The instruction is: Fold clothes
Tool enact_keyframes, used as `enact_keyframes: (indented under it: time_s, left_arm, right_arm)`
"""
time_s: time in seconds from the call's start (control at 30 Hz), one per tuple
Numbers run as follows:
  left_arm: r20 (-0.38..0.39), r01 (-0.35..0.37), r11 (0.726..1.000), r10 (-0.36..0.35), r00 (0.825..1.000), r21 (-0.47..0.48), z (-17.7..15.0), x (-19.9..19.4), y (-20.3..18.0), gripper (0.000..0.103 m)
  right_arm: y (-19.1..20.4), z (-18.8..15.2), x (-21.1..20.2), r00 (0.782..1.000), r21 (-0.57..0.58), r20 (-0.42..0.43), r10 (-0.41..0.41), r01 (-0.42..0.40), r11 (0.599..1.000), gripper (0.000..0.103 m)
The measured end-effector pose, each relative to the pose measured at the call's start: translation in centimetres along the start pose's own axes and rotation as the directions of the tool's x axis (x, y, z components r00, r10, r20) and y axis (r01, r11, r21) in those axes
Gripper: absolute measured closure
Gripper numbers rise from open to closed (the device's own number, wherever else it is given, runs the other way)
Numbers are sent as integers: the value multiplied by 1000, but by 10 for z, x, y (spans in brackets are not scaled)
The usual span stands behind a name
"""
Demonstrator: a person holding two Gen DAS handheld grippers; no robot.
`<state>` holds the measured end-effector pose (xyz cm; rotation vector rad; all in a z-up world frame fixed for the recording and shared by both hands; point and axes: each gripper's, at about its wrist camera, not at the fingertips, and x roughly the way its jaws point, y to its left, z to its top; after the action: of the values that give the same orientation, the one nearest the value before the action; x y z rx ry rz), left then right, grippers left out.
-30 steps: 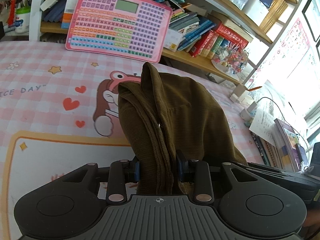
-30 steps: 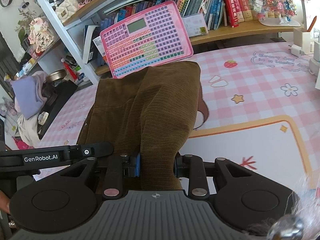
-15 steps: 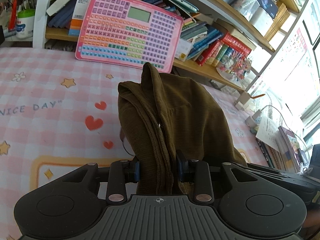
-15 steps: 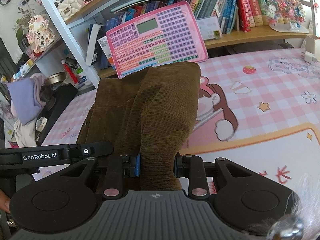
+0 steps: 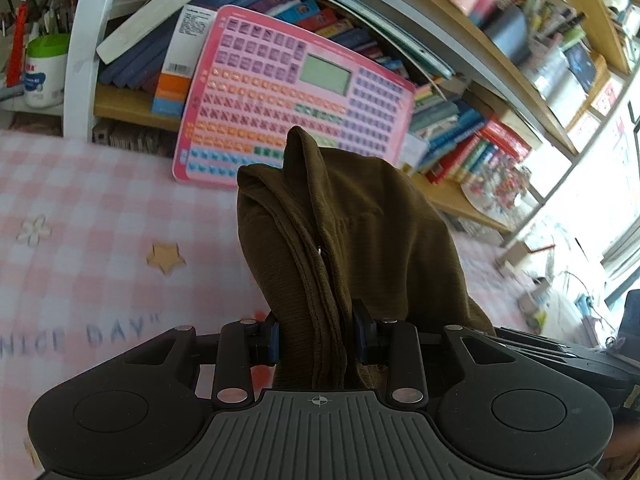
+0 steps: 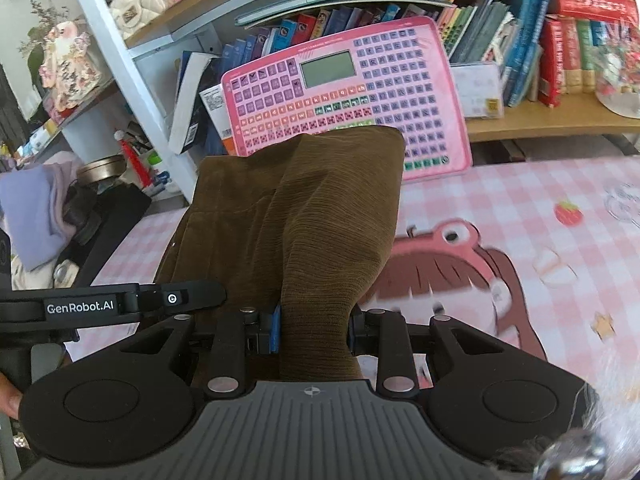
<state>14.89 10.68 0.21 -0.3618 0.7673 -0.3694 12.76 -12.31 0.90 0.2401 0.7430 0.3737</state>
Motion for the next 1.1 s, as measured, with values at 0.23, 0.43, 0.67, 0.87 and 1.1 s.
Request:
enact_keyframes:
  time_s: [0.23,0.43,0.67,0.87,1.1]
  left_arm:
    - [9,5,1000,-5,1000,-8,20,24,24,71]
    - [8,35,999,-35,999,-29,23,41,41,71]
    - [-46,-9,997,5,999,-74,15,63,60,54]
    - [-33,0,996,-3,999,-92,9,49,69,50]
    - [-56,11,991,-19,998,-133,4,48,65,67]
  right_arm:
    - [-5,19,43,1000,10,-3,8,-8,1000,77]
    - [-12,22,64,1000,41,-12,14,-13,999,76]
    - [-34,12,91,997,122,-70,-36,45,991,56]
    - [-48,0,76,998,194,-57,-34,45,980,50]
    - [-45,-15,64,998,177,-52,-29,38,983,85]
